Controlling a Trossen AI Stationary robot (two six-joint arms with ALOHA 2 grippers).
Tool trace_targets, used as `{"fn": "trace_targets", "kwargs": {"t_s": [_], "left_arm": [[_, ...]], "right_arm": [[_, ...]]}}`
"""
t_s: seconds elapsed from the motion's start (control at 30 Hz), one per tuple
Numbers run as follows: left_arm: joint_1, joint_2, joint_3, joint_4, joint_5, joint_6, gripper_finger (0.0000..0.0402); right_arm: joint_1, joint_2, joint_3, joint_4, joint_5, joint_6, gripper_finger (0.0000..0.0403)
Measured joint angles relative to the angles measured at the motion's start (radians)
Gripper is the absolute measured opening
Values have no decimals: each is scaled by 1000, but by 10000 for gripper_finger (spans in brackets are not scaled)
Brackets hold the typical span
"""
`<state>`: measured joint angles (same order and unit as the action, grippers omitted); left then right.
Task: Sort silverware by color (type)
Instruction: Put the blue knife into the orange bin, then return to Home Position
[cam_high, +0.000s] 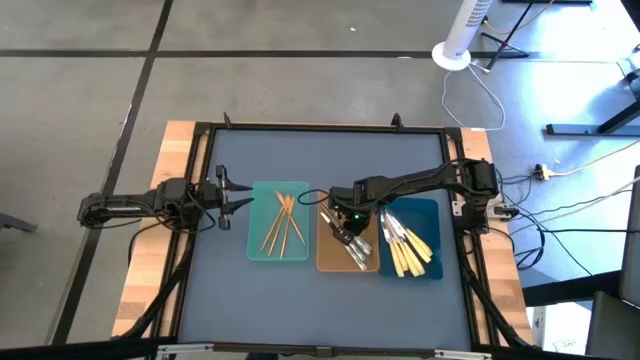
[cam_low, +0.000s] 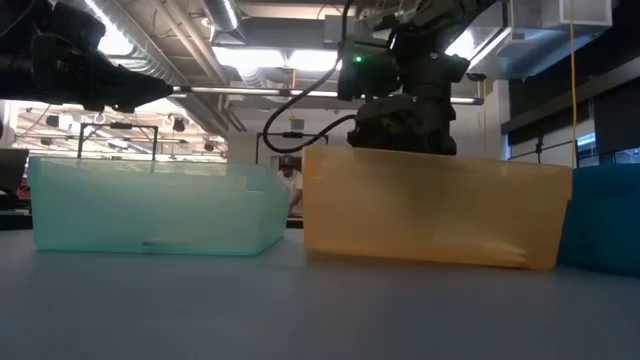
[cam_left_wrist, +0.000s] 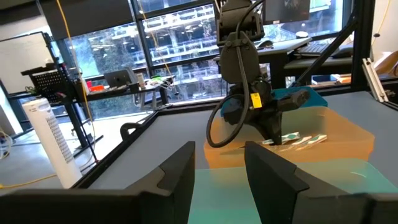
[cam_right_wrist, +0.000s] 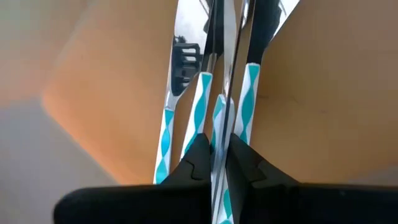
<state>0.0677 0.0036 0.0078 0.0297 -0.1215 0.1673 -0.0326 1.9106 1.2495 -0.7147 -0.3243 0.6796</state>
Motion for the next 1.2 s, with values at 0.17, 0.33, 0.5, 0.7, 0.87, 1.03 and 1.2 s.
{"fn": "trace_targets", "kwargs": {"t_s": [0.17, 0.33, 0.5, 0.7, 0.87, 1.03, 1.2], "left_arm": [[0, 0, 0, 0, 0, 0, 133], [0, 0, 0, 0, 0, 0, 133], [0, 0, 0, 0, 0, 0, 133], [0, 0, 0, 0, 0, 0, 133], [0, 0, 0, 0, 0, 0, 133], [0, 0, 0, 0, 0, -1, 133], [0, 0, 0, 0, 0, -1, 133]], "right_arm": [[0, 0, 0, 9, 4, 0, 5], [0, 1, -1, 10, 6, 2, 16], [0, 2, -2, 9, 7, 2, 60], [0, 2, -2, 13, 22, 2, 95], [0, 2, 4, 6, 19, 2, 98], [-2, 5, 36, -17, 14, -13, 83], [-2, -2, 59, -21, -3, -50, 33]]}}
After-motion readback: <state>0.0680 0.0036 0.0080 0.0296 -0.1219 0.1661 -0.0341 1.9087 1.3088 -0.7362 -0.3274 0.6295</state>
